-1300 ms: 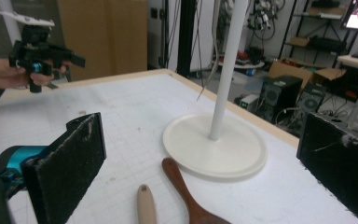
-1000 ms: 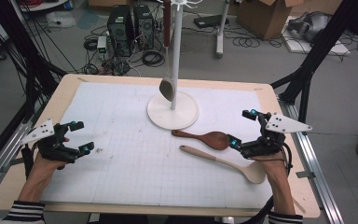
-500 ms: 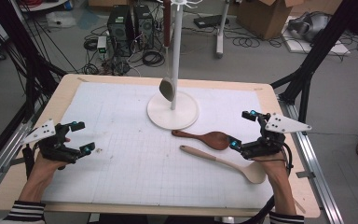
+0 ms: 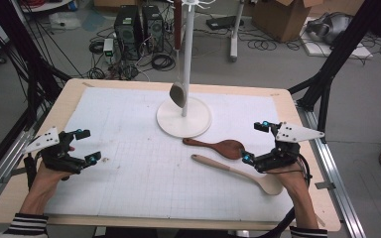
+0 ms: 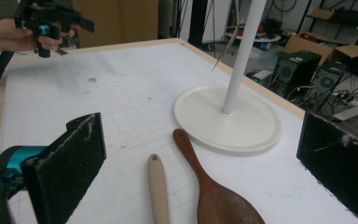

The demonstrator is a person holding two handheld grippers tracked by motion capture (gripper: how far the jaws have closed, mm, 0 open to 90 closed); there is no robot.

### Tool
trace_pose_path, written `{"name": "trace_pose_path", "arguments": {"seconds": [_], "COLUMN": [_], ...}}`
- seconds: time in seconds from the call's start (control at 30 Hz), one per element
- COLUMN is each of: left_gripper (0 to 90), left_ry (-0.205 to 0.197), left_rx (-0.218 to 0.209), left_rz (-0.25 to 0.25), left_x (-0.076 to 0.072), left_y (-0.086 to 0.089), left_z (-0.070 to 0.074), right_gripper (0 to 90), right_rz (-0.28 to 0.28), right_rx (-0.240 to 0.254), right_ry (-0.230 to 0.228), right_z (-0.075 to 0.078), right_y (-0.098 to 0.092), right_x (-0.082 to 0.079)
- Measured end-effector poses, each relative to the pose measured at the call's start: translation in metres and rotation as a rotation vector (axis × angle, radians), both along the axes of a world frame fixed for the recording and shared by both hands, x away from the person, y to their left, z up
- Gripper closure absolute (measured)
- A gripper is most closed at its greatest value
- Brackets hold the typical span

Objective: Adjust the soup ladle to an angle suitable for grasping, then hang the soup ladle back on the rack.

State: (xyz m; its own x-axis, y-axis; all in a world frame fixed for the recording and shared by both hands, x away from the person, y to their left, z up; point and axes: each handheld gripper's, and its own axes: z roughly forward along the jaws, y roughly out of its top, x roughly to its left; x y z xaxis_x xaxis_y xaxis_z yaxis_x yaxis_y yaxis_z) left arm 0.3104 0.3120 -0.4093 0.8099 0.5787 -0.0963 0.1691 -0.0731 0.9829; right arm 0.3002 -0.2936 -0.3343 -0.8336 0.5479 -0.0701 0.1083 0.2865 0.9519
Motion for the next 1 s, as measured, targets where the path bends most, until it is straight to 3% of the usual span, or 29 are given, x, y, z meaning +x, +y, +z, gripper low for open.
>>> {"name": "trace_pose_path", "arguments": {"seconds": [1.0], "left_gripper": [1.7], "left_ry": [-0.001], "left_rx": [0.001], "left_rz": [-0.001], "left_x": [0.0002], "left_y": [0.0], "left_z": [-0.0001], "right_gripper": [0.5], "right_rz": [0.025], "right_rx": [-0.061], "right_ry": [0.047], "right_z": [-0.0049], "right_y": [0.0042], "right_x": [0.0051]}}
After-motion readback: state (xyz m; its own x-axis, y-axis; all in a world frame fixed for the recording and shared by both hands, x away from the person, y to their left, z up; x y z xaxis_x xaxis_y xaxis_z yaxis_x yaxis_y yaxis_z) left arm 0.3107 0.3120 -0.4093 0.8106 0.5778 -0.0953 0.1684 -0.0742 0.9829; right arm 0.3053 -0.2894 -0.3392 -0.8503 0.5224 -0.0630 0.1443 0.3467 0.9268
